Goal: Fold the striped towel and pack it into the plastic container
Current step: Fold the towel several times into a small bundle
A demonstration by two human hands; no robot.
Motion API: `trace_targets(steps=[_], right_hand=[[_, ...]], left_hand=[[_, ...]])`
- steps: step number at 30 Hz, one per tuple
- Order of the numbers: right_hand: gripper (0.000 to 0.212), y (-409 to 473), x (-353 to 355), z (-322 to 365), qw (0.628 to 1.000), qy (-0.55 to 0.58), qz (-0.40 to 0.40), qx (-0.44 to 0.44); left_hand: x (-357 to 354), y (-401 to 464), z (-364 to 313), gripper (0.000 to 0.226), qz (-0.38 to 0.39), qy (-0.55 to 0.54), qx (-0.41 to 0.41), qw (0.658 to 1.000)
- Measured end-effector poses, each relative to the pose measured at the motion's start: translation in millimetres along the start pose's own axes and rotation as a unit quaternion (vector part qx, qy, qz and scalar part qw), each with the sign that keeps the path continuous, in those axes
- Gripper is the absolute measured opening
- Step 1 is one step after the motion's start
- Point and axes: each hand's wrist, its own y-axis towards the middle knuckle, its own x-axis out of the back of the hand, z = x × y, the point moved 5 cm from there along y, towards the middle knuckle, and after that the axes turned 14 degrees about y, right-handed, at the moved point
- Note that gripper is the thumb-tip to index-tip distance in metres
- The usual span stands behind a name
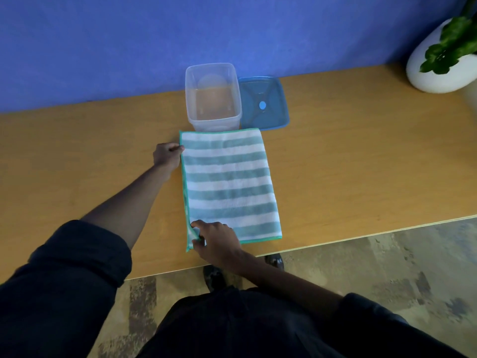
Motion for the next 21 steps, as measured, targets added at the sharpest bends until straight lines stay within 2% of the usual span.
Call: trace_targets(steps=[6, 12, 16, 21], right_hand=[[0.042, 3.6, -13.8, -5.1, 0.999, -0.019, 0.035, -0.003], [0.036, 8.1, -25.8, -0.3, 0.998, -0.037, 0.057, 0.006], [0.044, 6.5, -31.0, -1.3, 0.996, -0.061, 0.067, 0.014], [0.049, 9.1, -18.1, -5.2, 0.998, -0.051, 0.034, 0.026]], left_hand=[[-3.2, -1.8, 0.2, 0.015, -0.024, 0.042, -0.019, 0.999], [-6.1, -1.8, -0.1, 0.012, -0.04, 0.082, -0.035, 0.995], [-6.3, -6.4, -0.2, 0.025, -0.036, 0.07, -0.021, 0.997], [-6.4, -29.9, 6.8, 0.034, -0.056, 0.087, 0.002, 0.995]])
